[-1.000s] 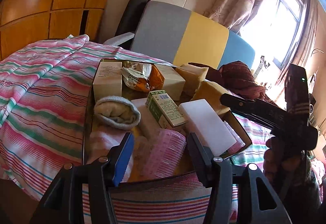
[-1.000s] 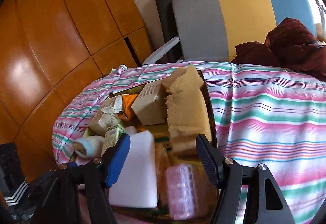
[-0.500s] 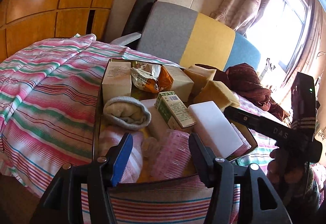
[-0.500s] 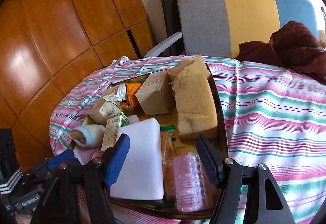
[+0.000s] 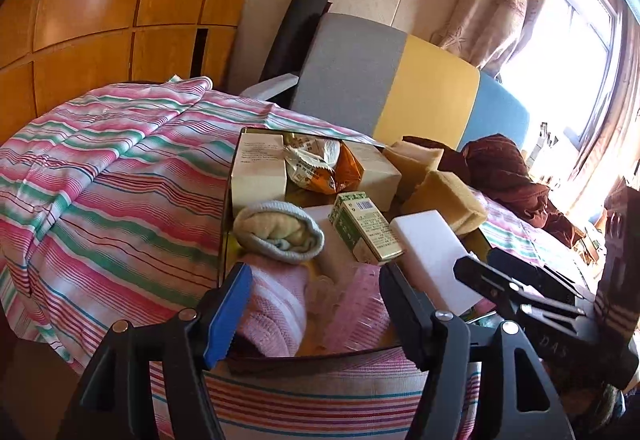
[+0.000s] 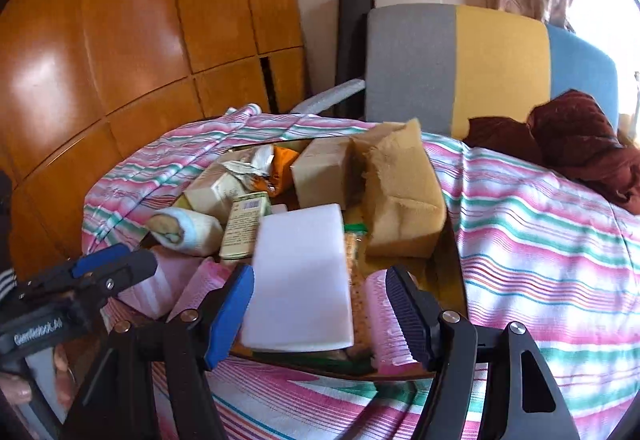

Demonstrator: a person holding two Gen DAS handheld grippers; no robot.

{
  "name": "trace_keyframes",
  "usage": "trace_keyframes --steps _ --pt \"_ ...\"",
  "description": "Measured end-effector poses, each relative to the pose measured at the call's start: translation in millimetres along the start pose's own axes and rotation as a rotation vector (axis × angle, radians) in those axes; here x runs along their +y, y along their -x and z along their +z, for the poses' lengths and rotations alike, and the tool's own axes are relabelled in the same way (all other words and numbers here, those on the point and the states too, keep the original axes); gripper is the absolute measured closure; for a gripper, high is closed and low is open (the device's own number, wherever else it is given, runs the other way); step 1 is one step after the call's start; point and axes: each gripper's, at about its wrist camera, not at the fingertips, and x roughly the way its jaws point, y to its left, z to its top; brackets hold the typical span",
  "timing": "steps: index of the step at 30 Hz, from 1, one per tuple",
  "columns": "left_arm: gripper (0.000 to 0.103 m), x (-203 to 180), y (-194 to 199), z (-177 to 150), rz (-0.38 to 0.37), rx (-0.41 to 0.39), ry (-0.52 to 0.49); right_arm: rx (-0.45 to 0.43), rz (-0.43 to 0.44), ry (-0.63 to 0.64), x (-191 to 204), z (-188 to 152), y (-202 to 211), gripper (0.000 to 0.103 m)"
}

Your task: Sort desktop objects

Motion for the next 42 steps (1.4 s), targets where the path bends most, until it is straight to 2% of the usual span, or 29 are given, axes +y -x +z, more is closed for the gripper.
trace_keyframes --steps 9,18,21,26,34,42 --pt "0.035 -0.2 -17.4 11.4 0.06 0.018 -0.039 0.038 -0.076 0.068 8.5 0.1 -24.2 0.035" --pt "0.035 -3.5 -8.8 9.3 0.068 0.012 -0.019 0.004 -0.02 0.012 6.4 2.7 -8.5 0.032" --pt "0.035 -11.0 -4.3 6.8 0.124 0.014 -0.05 0.004 -0.017 -0.004 9.5 1.1 -3.5 0.025" --pt "0.035 -21.0 4.0 2.2 0.173 0.0 -0.077 0.009 -0.036 -0.015 11.9 -3.6 0.3 0.024" --pt "0.038 -26.8 8.6 2.0 0.32 -0.009 -0.102 -0.002 -0.06 -0.032 9.0 -5.9 8.1 0.017" --pt "0.05 -20.3 14.1 -0.5 0.343 -0.01 -0.066 -0.001 -0.081 -0.028 12.2 -7.8 10.2 0.014"
